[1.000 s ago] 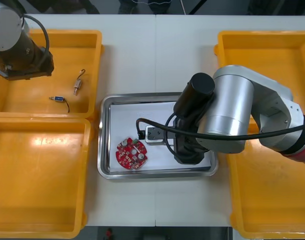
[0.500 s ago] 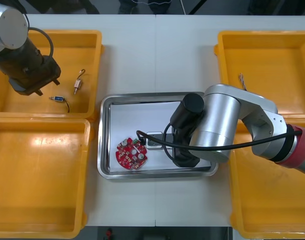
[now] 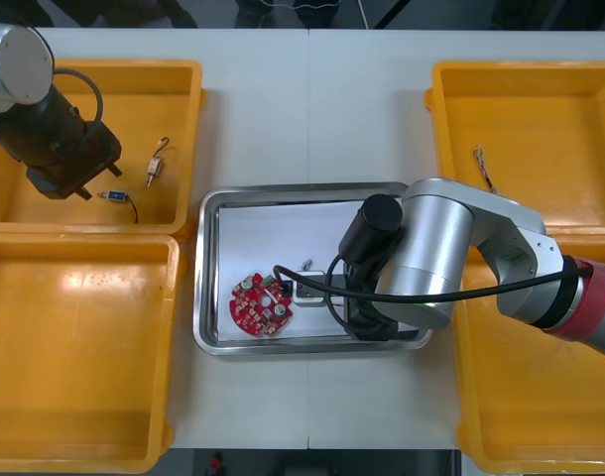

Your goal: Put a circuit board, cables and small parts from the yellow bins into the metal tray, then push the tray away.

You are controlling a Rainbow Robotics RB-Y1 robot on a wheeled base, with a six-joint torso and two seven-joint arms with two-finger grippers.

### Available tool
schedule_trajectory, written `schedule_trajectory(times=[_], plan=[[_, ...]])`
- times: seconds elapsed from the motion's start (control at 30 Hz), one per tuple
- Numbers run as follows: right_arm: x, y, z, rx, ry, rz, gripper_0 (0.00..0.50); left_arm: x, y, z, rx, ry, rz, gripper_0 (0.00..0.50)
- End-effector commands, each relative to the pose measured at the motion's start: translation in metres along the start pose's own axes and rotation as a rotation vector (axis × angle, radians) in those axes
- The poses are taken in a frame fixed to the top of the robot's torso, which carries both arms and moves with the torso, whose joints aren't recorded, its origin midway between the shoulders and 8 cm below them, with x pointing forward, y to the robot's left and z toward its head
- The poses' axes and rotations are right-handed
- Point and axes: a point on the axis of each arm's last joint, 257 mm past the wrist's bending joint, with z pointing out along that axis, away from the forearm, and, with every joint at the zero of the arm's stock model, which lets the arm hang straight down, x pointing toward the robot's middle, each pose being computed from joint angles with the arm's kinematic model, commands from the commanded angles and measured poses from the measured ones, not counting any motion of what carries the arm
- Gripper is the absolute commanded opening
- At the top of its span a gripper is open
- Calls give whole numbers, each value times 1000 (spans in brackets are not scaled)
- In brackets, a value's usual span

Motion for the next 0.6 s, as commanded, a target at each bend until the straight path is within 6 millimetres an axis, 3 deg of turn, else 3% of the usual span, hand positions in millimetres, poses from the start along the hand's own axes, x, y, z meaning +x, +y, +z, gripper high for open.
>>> schedule_trajectory(times=[0.03, 0.07, 0.13, 0.6], plan=[[-14, 13, 1, -19, -19, 13, 343, -9, -32, -9, 58, -37, -67, 500], [-14, 13, 1, -19, -19, 16, 449, -10, -31, -7, 49, -39, -68, 500], [-13, 13, 1, -19, -17, 19, 500, -9, -32, -5, 41, -37, -66, 500], [-22, -6, -15, 2, -59, 83, 500, -10, -35, 23, 16, -65, -66, 500]])
